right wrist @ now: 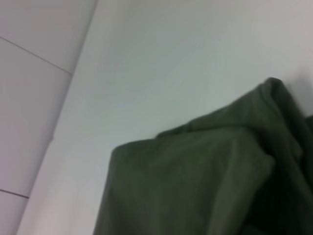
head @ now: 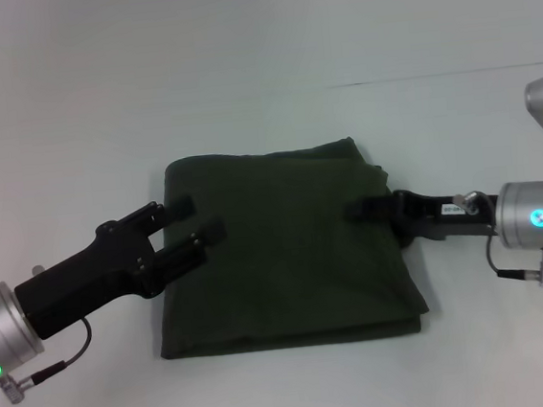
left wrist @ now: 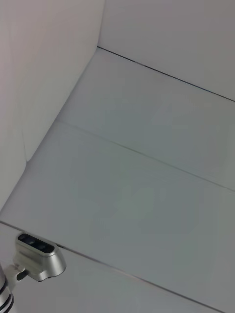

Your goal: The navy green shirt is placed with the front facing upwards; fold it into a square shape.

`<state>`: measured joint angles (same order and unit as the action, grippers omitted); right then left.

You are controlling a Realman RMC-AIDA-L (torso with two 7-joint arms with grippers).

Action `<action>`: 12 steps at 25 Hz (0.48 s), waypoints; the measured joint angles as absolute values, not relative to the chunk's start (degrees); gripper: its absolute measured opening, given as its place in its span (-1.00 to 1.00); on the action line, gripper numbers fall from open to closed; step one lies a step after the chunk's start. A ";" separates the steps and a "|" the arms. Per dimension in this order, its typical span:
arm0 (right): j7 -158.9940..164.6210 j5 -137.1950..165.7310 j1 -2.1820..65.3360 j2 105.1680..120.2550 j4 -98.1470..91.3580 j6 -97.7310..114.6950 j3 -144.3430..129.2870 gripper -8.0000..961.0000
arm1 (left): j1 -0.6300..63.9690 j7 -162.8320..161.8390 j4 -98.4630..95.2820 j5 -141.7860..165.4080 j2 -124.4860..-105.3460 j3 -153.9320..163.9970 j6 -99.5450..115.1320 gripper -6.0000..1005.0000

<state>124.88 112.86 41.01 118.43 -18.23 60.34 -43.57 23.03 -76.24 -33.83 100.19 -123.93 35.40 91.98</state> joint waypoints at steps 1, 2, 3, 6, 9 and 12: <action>125.12 113.35 40.88 118.19 -18.25 60.58 -43.58 0.43 | 23.06 -76.31 -33.83 100.19 -123.93 35.41 92.04 0.34; 125.31 113.84 40.74 117.89 -18.27 60.86 -43.59 0.43 | 23.08 -76.39 -33.83 100.19 -123.93 35.42 92.10 0.34; 125.45 114.16 40.56 117.61 -18.28 61.19 -43.59 0.43 | 23.10 -76.46 -33.83 100.19 -123.93 35.44 92.11 0.34; 125.45 114.57 39.93 116.99 -18.37 62.60 -43.60 0.43 | 23.26 -76.58 -33.47 100.19 -123.93 35.46 92.24 0.34; 125.16 114.61 40.01 117.04 -18.37 62.75 -43.62 0.43 | 23.36 -76.54 -33.29 100.19 -123.93 35.45 92.23 0.34; 124.98 114.67 40.35 117.29 -18.37 63.04 -44.19 0.43 | 23.62 -76.47 -33.21 100.19 -123.93 35.43 92.16 0.34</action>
<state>124.98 114.67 40.35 117.29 -18.37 63.04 -44.19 23.61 -76.47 -33.21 100.19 -123.93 35.43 92.16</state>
